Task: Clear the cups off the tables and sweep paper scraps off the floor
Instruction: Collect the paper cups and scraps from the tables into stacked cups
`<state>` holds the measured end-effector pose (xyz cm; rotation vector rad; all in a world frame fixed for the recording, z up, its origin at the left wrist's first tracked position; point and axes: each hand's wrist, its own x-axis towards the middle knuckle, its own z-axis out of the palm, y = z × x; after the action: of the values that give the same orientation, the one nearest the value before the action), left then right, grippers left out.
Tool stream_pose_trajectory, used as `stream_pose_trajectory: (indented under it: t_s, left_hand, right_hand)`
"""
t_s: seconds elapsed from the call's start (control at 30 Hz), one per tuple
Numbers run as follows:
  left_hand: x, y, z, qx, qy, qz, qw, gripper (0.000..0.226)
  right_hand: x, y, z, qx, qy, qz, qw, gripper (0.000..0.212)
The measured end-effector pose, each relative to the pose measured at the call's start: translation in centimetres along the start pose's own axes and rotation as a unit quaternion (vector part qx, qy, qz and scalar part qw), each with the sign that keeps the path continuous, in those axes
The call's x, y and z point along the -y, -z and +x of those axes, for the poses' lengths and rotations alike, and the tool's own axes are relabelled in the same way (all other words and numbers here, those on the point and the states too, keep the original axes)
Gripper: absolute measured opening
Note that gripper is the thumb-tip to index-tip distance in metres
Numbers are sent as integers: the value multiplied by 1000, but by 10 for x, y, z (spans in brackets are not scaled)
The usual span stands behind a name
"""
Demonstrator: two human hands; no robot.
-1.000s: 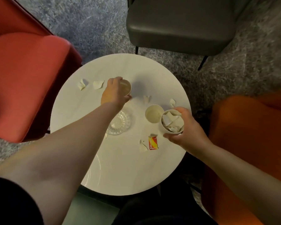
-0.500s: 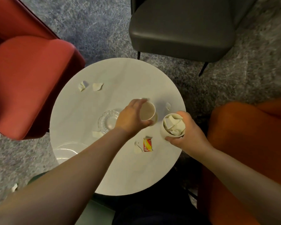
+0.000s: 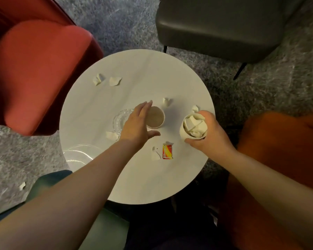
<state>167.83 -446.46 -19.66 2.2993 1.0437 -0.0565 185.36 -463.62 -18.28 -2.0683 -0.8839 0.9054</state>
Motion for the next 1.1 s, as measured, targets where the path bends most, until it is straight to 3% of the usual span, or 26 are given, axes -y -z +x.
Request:
stream_pose_trajectory:
  t_s: [0.17, 0.23, 0.3, 0.4, 0.57, 0.8, 0.9, 1.0, 1.1]
  left_hand:
    - [10, -10, -52, -128, 60, -51, 989, 63]
    - [16, -22, -69, -100, 92, -56, 989, 47]
    - [21, -36, -75, -27, 135, -62, 989, 35]
    - [22, -55, -72, 36, 163, -67, 984, 33]
    - [17, -76, -61, 41, 177, -40, 982, 39]
    - [13, -77, -59, 16, 182, -62, 981, 13]
    - [3, -59, -60, -35, 192, -135, 971, 4]
    - [-16, -34, -59, -124, 150, -218, 956, 24]
    - [-35, -9, -48, -207, 130, -268, 932, 27]
  right_hand:
    - [-3, -6, 11, -11, 35, -23, 999, 77]
    - [-3, -7, 13, -8, 48, -31, 998, 78]
    - [-6, -8, 15, 2, 49, -37, 998, 82]
    - [-12, -7, 13, 11, 53, -37, 998, 84]
    - [-15, -6, 11, 9, 62, -39, 997, 86]
    - [-15, -6, 10, 10, 71, -40, 997, 87]
    - [-14, -6, 10, 8, 72, -34, 997, 85]
    - [-13, -5, 10, 6, 74, -18, 997, 81]
    - [-13, -6, 9, -2, 76, -19, 997, 81]
